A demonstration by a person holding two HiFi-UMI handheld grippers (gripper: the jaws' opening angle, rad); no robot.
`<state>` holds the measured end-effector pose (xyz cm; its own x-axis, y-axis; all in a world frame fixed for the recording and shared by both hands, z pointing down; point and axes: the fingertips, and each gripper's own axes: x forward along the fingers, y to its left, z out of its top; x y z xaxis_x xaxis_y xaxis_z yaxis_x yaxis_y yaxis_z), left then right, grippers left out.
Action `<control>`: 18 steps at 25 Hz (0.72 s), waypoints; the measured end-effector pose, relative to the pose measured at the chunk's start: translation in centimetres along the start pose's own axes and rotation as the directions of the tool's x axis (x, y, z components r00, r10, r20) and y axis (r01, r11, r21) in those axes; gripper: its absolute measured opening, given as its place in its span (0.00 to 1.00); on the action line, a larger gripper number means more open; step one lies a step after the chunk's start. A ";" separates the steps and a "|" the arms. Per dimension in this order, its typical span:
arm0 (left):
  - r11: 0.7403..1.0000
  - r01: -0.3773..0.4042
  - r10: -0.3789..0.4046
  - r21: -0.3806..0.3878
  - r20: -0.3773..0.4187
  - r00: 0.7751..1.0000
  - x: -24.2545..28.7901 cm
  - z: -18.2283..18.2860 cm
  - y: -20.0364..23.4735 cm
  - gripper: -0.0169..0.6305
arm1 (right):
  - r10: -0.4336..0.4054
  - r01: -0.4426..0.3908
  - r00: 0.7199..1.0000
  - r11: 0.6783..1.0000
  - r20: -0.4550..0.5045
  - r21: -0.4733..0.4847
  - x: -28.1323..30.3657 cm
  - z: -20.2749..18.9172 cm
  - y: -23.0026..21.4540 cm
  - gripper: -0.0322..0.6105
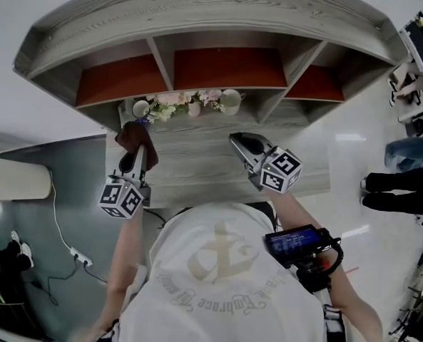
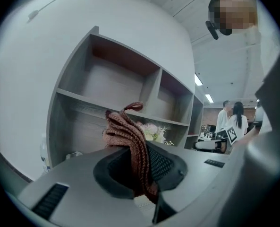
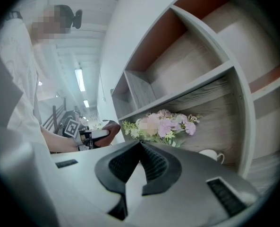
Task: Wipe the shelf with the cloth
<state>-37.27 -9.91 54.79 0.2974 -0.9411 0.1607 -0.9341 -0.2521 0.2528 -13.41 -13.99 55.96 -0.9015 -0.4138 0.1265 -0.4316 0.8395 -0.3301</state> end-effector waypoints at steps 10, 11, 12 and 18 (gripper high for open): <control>0.985 0.160 -0.157 0.064 -0.063 0.986 1.2 -2.1 -6.8 0.12 | -0.024 0.024 1.000 0.999 0.004 -0.025 -2.0 -0.4 0.6 0.06; 0.984 0.169 -0.165 0.061 -0.065 0.984 1.2 -2.2 -7.2 0.12 | -0.024 0.025 1.000 0.999 0.006 -0.027 -2.2 -0.4 0.7 0.06; 0.982 0.178 -0.174 0.060 -0.068 0.982 1.3 -2.3 -7.6 0.12 | -0.026 0.026 1.000 0.999 0.007 -0.030 -2.4 -0.4 0.8 0.06; 0.972 0.229 -0.222 0.062 -0.105 0.969 1.8 -3.7 -9.9 0.12 | -0.059 0.059 0.998 0.998 0.014 -0.026 -4.1 -0.9 0.9 0.06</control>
<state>-26.73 -8.24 56.12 0.5161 -0.8328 0.2003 -0.8517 -0.4740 0.2236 -10.13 -11.22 55.95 -0.8741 -0.4672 0.1331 -0.4849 0.8223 -0.2978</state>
